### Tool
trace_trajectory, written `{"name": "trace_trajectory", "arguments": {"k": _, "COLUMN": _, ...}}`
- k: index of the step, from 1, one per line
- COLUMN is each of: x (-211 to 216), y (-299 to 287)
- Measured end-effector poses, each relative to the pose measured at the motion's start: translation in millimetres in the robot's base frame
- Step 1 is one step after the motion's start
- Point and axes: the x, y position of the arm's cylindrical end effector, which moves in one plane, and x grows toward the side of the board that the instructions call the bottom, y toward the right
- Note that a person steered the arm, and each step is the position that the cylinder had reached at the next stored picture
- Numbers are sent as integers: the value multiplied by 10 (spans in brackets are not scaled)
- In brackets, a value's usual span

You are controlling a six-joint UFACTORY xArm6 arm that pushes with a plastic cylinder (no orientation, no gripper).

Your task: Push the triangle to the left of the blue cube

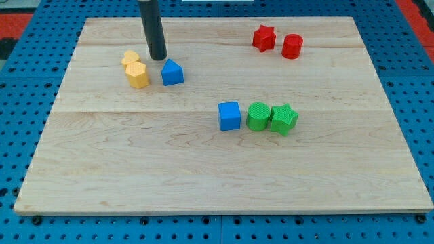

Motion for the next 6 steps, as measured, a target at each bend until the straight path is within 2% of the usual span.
{"name": "trace_trajectory", "arguments": {"k": 1, "x": 24, "y": 308}}
{"name": "trace_trajectory", "arguments": {"k": 2, "x": 511, "y": 251}}
{"name": "trace_trajectory", "arguments": {"k": 6, "x": 1321, "y": 321}}
